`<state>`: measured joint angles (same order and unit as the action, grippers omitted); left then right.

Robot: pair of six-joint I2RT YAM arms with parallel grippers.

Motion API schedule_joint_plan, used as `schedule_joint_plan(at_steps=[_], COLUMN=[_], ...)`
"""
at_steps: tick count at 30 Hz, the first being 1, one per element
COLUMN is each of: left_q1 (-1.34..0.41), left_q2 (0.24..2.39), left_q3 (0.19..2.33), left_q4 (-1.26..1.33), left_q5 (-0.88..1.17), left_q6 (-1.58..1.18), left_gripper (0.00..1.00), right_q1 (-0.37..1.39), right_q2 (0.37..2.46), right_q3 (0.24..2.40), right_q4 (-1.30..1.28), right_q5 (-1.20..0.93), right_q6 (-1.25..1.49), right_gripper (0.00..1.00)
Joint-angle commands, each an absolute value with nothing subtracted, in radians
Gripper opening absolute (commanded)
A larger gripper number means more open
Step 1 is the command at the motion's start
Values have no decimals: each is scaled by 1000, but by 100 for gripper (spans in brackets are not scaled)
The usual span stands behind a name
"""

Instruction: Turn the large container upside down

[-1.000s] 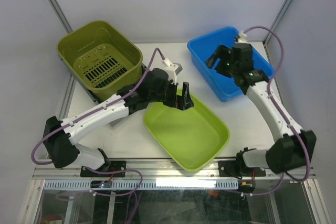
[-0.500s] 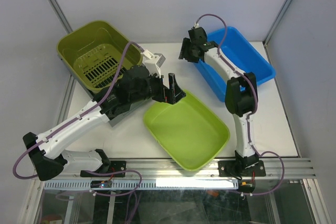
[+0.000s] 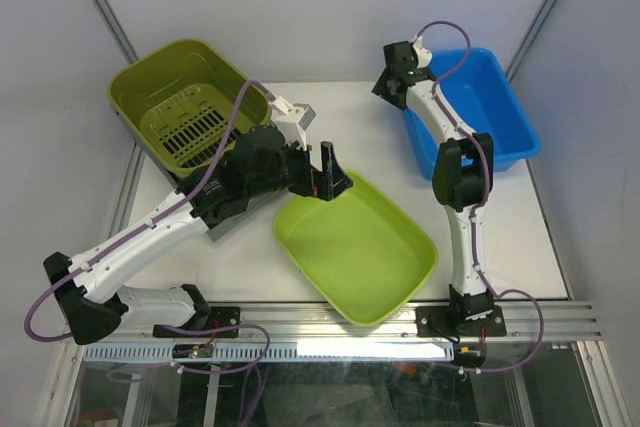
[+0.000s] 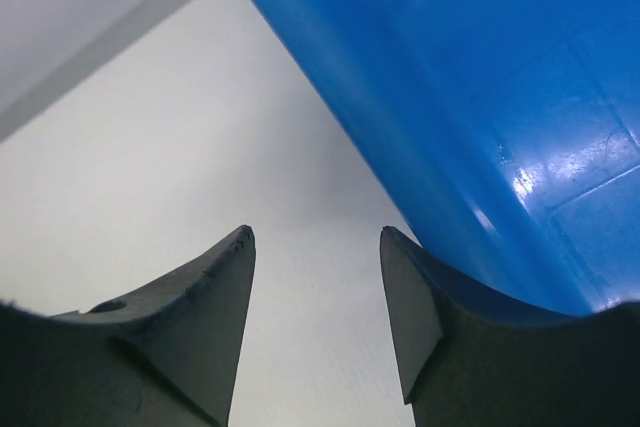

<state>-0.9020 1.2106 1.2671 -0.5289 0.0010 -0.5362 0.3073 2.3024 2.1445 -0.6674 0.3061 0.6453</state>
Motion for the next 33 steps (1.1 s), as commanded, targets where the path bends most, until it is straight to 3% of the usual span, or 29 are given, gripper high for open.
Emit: schedule_joint_plan(at_steps=[1,6,10,17,23,27,33], left_q1=[-902,-902,-902,-901,-902,-897,-789], left_q2=[1207,1224,1240,1181,1116,1073,1049], left_q3=[1274,1278,1284,1235,1179,1212,1331], left_q4=[-505,-505,-511,-581,-664,-739,-893], left_q5=[11,20,21,-26,-49,-105,-197], left_q6=[-553,-549,-530,-516,-556,-581,-560], left_gripper=[99,99,99,99,99,99,99], right_q1=[231,245,302,415,543,752,1059], right_q2=[2315,2236,2066,1521,1174,1108,1179], right_q3=[2230,2219,2115,1417,1118,1047,988], right_q4=[-658,-595,-618,-528,-613,-656,-655], right_q5=[321,81,4,-44,-98,-48,103], right_q6=[659,520,434,429,430,479,561], right_gripper=[57,62,66,67,68,68,68])
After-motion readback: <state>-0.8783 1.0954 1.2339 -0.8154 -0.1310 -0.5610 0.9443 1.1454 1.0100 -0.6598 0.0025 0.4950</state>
